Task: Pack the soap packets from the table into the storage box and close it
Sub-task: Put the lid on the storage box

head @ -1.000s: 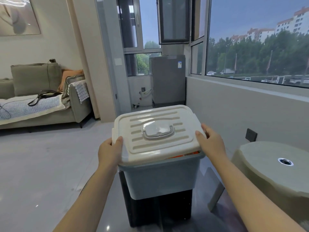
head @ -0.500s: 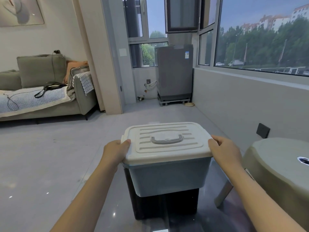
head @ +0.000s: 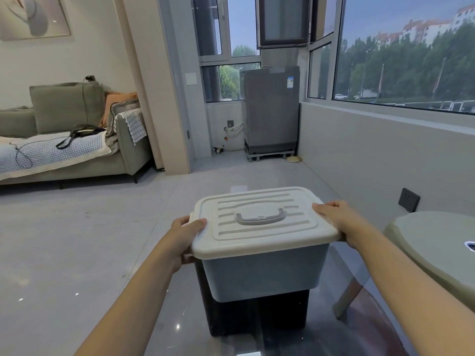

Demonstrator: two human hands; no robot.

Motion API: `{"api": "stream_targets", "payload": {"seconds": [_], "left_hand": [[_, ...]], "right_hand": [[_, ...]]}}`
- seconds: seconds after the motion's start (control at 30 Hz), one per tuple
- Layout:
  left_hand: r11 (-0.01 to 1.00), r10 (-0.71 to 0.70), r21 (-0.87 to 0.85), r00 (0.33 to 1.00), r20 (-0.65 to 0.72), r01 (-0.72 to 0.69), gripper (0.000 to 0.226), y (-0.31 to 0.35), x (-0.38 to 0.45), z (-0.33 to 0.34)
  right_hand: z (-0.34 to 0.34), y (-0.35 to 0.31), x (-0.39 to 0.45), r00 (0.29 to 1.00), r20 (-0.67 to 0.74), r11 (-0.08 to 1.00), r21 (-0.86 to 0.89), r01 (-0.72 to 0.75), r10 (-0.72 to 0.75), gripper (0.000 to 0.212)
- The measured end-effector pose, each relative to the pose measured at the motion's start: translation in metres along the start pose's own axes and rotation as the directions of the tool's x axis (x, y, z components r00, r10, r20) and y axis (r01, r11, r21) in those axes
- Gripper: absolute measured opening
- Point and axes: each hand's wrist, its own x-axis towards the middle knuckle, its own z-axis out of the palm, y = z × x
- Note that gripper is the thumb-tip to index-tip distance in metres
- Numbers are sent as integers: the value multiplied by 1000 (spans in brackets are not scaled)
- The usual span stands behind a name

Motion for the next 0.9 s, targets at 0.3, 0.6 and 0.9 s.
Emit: {"api": "stream_targets", "payload": {"seconds": [0.3,0.6,0.9], "left_hand": [[991,128,48,982,-140,-123,53,1,-5,-1],[964,186,233,953,-241,-129,49,6,-6,18],[863,378,453,881,-284,-224,23,8,-1,23]], "right_hand": [[0,0,8,996,-50,993,-88,-72,68,64],[2,-3,5,991,-36,965,-234,117,-129,38],[6,2,7,971,-84,963,-174,206,-223,25]]}}
